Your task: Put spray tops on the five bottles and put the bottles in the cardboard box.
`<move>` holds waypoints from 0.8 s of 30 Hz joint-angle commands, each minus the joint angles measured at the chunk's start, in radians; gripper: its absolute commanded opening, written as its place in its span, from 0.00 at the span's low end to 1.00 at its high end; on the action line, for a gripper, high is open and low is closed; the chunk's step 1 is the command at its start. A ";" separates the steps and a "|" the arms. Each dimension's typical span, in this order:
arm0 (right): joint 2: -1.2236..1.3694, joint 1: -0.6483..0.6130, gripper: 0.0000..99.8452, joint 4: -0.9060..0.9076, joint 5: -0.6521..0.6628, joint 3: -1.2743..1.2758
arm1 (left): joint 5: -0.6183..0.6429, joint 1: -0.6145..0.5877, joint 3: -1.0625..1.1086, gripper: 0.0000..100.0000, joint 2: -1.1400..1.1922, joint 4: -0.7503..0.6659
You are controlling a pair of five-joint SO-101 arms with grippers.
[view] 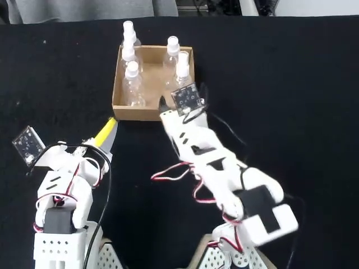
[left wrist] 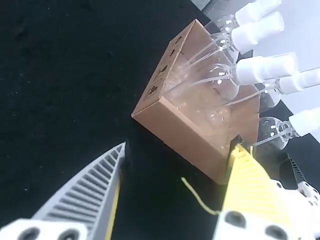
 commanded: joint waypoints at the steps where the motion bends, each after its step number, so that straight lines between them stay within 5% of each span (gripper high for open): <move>1: -0.137 -0.035 0.39 0.009 0.006 0.035 | 0.000 -0.012 -0.016 0.31 -0.009 -0.026; 24: -0.605 -0.026 0.34 0.608 0.005 0.067 | -0.005 -0.008 -0.016 0.31 -0.009 -0.026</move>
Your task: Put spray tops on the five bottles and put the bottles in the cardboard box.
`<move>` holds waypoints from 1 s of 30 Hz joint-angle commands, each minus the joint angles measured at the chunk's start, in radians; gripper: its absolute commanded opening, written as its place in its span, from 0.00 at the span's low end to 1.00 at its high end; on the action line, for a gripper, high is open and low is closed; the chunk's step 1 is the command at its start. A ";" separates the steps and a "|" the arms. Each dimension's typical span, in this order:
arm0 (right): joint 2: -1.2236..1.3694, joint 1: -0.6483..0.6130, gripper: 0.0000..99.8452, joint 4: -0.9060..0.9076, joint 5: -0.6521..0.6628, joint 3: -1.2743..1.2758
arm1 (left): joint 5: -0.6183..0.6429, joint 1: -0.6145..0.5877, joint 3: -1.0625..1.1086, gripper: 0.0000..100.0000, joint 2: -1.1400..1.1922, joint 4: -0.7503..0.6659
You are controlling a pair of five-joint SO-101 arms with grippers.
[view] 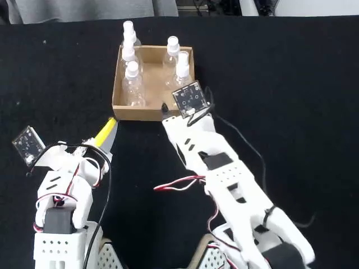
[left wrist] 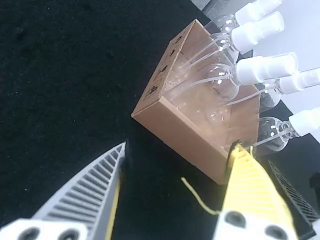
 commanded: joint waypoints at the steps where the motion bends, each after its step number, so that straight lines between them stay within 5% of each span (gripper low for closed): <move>1: -0.076 -0.011 0.31 0.034 0.005 -0.004 | -0.005 -0.008 -0.016 0.31 -0.009 -0.026; 7: -0.107 -0.011 0.15 0.032 0.005 -0.002 | -0.005 -0.007 -0.016 0.31 -0.009 -0.026; 30: -0.329 0.015 0.04 0.025 0.003 0.107 | -0.006 -0.004 -0.007 0.31 -0.009 -0.028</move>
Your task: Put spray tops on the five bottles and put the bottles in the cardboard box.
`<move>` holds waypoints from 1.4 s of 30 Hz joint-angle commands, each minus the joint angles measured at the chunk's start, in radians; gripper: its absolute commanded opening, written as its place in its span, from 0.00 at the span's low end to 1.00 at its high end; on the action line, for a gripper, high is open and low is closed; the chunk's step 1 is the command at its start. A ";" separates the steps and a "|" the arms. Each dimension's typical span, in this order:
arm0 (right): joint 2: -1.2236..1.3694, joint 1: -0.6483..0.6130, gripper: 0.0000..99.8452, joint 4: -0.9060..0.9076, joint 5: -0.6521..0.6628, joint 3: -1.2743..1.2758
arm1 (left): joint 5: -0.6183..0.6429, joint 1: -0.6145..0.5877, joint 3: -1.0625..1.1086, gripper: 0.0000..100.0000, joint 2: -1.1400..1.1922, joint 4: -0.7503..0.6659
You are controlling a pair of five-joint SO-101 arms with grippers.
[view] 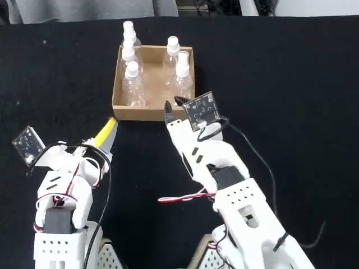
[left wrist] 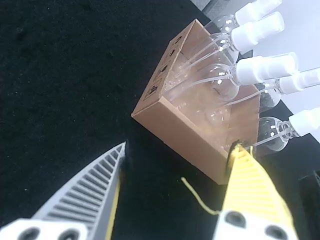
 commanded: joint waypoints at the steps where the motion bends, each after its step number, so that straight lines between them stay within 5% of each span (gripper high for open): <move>1: -0.047 0.026 0.04 -0.005 0.002 -0.002 | -0.006 -0.002 -0.004 0.31 -0.009 -0.029; 8: -0.058 0.104 0.04 -0.018 -0.106 -0.019 | -0.006 -0.002 0.036 0.31 -0.009 -0.098; 42: -0.742 0.153 0.04 0.339 -0.064 0.036 | -0.006 -0.002 0.047 0.31 -0.009 -0.104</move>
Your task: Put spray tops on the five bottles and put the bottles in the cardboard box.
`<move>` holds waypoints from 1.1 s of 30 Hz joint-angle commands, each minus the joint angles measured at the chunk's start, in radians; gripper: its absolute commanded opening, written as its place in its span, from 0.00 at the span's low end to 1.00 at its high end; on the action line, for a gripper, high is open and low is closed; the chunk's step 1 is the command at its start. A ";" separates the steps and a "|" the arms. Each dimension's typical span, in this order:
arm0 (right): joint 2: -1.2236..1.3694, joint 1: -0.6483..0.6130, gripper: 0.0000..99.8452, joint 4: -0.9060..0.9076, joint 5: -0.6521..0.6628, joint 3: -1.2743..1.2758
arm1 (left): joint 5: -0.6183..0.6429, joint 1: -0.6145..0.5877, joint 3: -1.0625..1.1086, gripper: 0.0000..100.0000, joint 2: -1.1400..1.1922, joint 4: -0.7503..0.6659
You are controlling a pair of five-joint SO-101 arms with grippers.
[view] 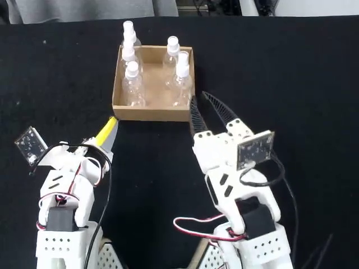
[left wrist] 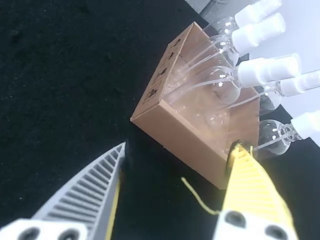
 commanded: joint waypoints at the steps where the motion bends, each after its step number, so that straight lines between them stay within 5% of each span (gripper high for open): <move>1: -0.031 0.087 0.04 0.040 0.023 -0.016 | -0.006 -0.002 -0.012 0.31 -0.009 -0.017; 8: -0.031 0.198 0.04 0.158 0.029 -0.056 | -0.008 -0.002 0.001 0.31 -0.009 -0.026; 22: -0.320 0.204 0.04 0.413 0.172 -0.019 | -0.008 -0.002 0.008 0.31 -0.009 -0.026; 33: -0.351 0.356 0.04 0.448 0.187 0.012 | -0.008 -0.004 0.010 0.31 -0.009 -0.026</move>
